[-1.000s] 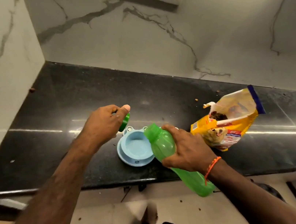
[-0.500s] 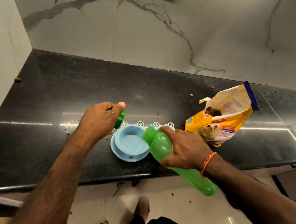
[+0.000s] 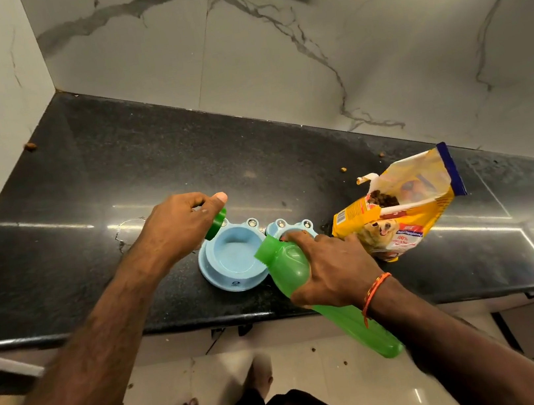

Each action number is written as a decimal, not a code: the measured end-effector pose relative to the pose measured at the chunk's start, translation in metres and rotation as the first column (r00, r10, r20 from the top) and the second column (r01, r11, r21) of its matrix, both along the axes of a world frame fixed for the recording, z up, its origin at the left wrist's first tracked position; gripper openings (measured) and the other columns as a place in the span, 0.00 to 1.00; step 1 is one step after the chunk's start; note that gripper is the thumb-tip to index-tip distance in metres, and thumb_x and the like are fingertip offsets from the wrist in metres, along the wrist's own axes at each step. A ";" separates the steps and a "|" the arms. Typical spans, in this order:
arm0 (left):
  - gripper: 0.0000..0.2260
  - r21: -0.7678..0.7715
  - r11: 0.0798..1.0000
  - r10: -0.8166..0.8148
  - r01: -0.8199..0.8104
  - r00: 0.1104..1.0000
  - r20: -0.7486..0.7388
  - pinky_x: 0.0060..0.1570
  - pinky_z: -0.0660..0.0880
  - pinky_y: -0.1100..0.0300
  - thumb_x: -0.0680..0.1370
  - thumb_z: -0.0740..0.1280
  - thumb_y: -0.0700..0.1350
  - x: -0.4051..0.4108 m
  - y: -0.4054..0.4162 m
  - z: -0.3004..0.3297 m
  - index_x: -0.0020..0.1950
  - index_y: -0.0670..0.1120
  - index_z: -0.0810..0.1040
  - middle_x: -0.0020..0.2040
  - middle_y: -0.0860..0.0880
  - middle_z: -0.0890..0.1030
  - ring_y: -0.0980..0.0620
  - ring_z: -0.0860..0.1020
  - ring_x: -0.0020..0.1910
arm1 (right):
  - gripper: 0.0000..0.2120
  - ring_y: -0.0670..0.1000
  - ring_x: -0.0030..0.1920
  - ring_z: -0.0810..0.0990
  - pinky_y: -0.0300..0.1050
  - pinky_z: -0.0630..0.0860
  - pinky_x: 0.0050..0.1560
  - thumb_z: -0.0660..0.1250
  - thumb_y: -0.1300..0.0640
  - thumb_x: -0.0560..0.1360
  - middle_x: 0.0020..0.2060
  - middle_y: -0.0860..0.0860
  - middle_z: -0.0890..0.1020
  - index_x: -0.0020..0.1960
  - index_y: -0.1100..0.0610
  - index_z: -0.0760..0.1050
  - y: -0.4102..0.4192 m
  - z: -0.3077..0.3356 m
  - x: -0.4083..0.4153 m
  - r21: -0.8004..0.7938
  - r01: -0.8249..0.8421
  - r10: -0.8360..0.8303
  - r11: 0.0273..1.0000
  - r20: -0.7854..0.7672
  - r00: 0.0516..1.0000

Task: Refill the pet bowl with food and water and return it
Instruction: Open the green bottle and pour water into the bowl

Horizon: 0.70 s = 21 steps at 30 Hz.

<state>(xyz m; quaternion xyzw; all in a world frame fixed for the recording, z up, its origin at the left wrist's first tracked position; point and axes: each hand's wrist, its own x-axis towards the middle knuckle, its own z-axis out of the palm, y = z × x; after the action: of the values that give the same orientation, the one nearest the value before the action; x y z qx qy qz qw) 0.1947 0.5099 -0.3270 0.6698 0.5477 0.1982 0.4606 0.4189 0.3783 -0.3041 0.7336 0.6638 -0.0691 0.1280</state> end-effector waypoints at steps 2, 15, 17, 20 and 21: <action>0.21 -0.017 1.000 -0.003 0.004 1.000 0.023 0.51 0.84 0.45 0.79 0.63 0.68 0.001 -0.001 -0.002 0.52 0.54 0.85 0.45 0.53 0.85 0.49 0.84 0.44 | 0.45 0.57 0.60 0.79 0.53 0.68 0.56 0.70 0.31 0.62 0.60 0.51 0.81 0.76 0.41 0.59 -0.001 -0.001 0.000 -0.003 -0.004 0.005 1.000 0.011 1.000; 0.21 -0.013 1.000 -0.014 0.014 1.000 0.018 0.49 0.84 0.47 0.80 0.62 0.66 0.006 -0.003 -0.004 0.55 0.52 0.85 0.46 0.51 0.86 0.50 0.85 0.44 | 0.47 0.58 0.57 0.80 0.53 0.68 0.57 0.70 0.30 0.63 0.59 0.53 0.80 0.77 0.40 0.56 -0.004 0.006 0.003 -0.043 -0.006 0.007 0.999 0.039 0.999; 0.21 -0.003 1.000 -0.016 0.016 1.000 -0.002 0.49 0.84 0.48 0.80 0.62 0.66 0.007 -0.003 -0.004 0.54 0.52 0.85 0.45 0.51 0.86 0.50 0.84 0.42 | 0.47 0.58 0.57 0.79 0.53 0.67 0.57 0.70 0.30 0.64 0.58 0.53 0.80 0.78 0.40 0.56 -0.004 0.007 0.003 -0.053 -0.002 0.004 0.999 0.043 0.999; 0.21 -0.004 1.000 -0.009 0.009 1.000 -0.006 0.51 0.83 0.48 0.80 0.62 0.67 0.008 -0.003 -0.006 0.53 0.53 0.86 0.45 0.52 0.86 0.50 0.84 0.42 | 0.47 0.57 0.57 0.79 0.53 0.67 0.57 0.70 0.30 0.64 0.58 0.53 0.80 0.78 0.40 0.55 -0.004 0.009 0.002 -0.059 -0.002 0.005 0.998 0.042 0.999; 0.21 -0.005 1.000 -0.009 0.009 1.000 -0.007 0.52 0.83 0.48 0.80 0.62 0.67 0.008 -0.003 -0.006 0.54 0.53 0.86 0.45 0.52 0.86 0.51 0.84 0.42 | 0.47 0.57 0.57 0.79 0.53 0.67 0.57 0.70 0.30 0.64 0.58 0.53 0.80 0.78 0.40 0.55 -0.005 0.009 0.002 -0.059 -0.002 0.005 0.998 0.040 0.999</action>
<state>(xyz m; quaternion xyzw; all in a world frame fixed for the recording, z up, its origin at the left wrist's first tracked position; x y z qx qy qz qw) 0.2025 0.5071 -0.3331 0.6720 0.5467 0.1923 0.4610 0.4207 0.3737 -0.2951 0.7295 0.6601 -0.0738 0.1632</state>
